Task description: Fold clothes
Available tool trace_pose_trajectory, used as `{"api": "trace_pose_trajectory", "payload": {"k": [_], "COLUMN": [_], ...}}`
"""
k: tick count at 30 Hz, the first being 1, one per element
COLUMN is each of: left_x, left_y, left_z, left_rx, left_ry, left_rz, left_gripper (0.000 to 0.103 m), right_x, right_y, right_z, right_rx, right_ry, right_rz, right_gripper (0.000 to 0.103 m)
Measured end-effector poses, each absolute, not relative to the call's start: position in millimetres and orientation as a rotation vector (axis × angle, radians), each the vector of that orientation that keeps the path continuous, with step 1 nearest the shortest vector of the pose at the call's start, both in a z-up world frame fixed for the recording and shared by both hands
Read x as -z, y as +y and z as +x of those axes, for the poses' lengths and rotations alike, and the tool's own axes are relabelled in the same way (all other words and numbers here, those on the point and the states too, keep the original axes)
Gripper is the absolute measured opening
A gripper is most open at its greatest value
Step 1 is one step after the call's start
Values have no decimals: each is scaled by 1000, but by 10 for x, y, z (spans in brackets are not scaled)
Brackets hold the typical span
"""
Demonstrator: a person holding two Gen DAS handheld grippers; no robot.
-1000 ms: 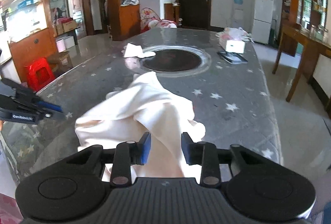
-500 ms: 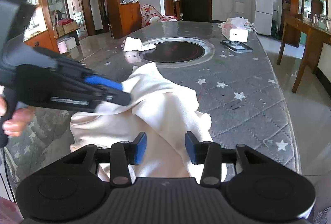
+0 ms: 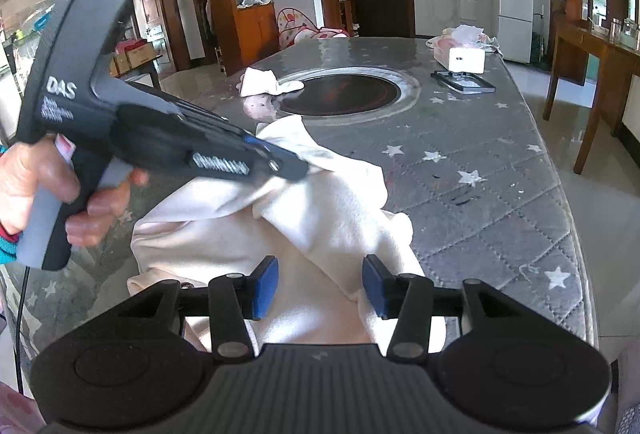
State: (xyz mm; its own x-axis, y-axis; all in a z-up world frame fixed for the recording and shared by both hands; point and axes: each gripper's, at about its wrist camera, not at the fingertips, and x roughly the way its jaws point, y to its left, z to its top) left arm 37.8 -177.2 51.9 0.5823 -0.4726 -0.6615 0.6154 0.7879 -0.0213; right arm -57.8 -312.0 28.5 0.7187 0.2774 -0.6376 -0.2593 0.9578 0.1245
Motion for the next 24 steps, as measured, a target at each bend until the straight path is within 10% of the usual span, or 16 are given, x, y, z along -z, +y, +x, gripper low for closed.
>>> {"api": "trace_pose_trajectory", "payload": {"k": [24], "left_x": [-717], "left_y": [287], "left_z": [213], "left_rx": [135], "left_ry": [658], "left_rz": [-50], "left_gripper": [3], "right_x": [-265], "right_y": [-2170], "right_z": [141], "right_rx": [-382], "right_ry": [670], "right_rz": [-289], "right_gripper": [62]}}
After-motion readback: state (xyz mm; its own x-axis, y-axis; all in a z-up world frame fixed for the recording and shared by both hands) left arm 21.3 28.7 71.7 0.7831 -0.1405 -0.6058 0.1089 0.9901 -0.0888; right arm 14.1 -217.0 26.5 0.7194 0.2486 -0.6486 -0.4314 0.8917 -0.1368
